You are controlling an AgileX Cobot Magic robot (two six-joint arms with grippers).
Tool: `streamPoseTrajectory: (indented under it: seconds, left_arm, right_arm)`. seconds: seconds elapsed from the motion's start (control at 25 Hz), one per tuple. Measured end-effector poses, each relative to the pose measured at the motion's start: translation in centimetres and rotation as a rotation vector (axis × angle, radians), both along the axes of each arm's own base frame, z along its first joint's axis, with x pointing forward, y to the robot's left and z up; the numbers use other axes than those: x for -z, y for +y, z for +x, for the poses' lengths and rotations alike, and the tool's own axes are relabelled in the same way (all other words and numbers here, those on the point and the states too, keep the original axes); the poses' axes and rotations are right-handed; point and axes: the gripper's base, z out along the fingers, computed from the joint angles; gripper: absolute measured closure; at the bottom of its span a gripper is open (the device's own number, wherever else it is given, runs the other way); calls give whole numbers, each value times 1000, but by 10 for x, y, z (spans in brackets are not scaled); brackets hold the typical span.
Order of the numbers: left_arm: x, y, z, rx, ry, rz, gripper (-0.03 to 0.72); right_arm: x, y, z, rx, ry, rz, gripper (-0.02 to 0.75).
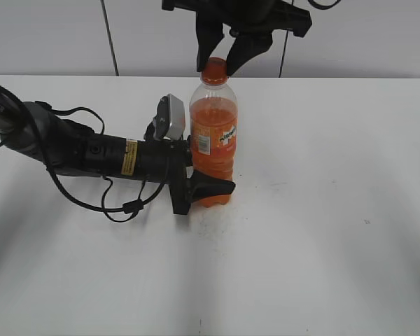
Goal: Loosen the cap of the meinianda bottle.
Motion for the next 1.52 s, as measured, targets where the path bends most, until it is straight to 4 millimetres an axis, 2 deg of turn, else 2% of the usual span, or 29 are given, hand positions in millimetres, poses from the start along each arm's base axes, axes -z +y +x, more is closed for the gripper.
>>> streamPoseTrajectory:
  seconds: [0.4, 1.52]
  left_arm:
    - [0, 0, 0, -3, 0, 0, 282]
    - [0, 0, 0, 0, 0, -2, 282]
  right_arm:
    - [0, 0, 0, -83, -31, -25, 468]
    - [-2, 1, -1, -877, -310, -221, 478]
